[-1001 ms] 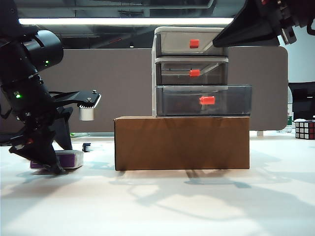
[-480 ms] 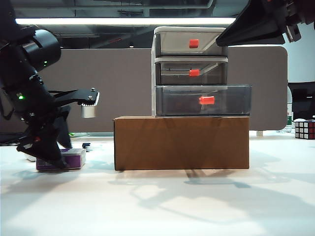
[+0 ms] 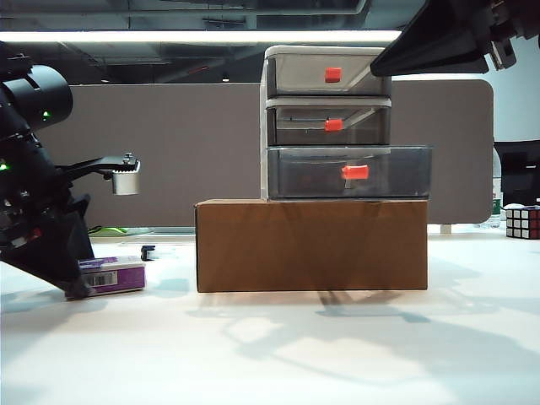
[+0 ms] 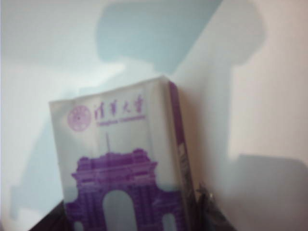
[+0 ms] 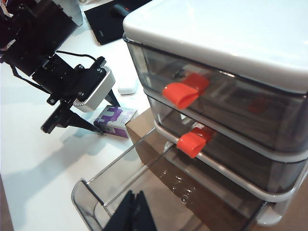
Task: Open the third layer of the drawer on the table, pick up a pack of napkins on the table and put it in, and finally close the drawer.
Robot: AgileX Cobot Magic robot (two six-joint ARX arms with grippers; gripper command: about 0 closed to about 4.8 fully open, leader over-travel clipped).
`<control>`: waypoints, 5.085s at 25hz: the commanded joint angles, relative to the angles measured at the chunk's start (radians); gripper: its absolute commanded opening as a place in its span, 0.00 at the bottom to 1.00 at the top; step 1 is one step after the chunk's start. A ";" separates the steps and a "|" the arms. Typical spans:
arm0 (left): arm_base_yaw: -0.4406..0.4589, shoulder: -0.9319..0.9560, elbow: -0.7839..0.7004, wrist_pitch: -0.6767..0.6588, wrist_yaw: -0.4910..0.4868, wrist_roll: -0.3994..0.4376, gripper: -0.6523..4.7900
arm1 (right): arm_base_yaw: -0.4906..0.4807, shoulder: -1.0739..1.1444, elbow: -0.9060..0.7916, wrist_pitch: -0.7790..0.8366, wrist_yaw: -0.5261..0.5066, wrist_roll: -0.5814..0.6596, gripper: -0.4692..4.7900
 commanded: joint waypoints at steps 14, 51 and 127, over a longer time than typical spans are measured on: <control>0.000 -0.033 0.004 0.003 0.044 -0.052 0.39 | 0.001 -0.012 0.006 0.011 0.000 -0.003 0.08; -0.620 -0.168 0.234 0.182 -0.025 -0.441 0.40 | 0.000 -0.138 0.006 0.002 0.028 0.026 0.08; -0.707 -0.239 0.240 -0.072 0.144 -0.858 0.30 | 0.000 0.089 0.198 0.135 0.084 0.000 0.08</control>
